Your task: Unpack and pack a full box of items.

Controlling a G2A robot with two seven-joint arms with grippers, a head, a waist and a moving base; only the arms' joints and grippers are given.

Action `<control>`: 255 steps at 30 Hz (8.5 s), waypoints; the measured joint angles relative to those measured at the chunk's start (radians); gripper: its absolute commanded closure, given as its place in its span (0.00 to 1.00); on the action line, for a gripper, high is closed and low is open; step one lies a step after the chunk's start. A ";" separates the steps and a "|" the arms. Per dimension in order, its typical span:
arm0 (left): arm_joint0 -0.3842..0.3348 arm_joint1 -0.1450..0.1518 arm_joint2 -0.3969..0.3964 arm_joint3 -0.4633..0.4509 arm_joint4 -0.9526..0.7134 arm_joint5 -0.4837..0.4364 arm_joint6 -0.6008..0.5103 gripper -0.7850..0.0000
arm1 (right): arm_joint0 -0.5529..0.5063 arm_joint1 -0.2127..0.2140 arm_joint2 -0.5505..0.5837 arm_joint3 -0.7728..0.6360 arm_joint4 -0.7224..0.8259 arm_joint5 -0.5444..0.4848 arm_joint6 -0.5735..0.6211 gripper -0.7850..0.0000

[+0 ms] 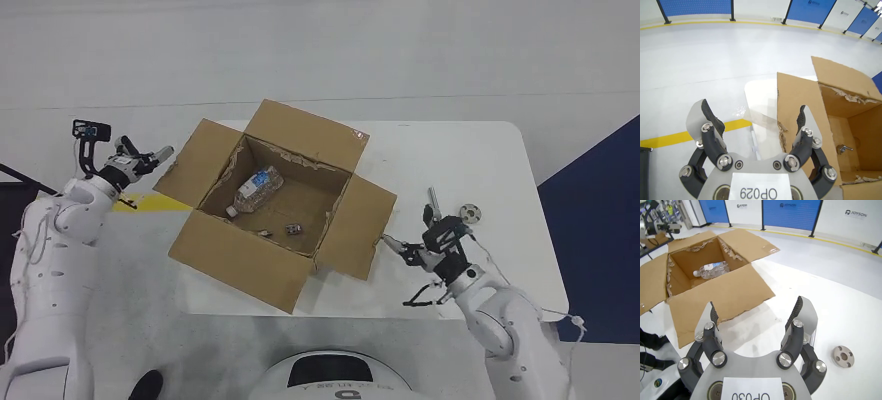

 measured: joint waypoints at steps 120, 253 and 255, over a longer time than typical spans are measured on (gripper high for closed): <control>0.091 0.161 0.113 -0.053 -0.208 -0.410 -0.117 0.00 | 1.258 -0.311 -1.054 1.049 0.481 0.318 1.036 0.56; 0.091 0.161 0.113 -0.053 -0.208 -0.410 -0.117 0.00 | -0.021 0.023 0.150 0.073 0.191 0.090 -0.061 0.00; 0.091 0.161 0.113 -0.053 -0.208 -0.410 -0.117 0.00 | -0.021 0.023 0.150 0.073 0.191 0.090 -0.061 0.00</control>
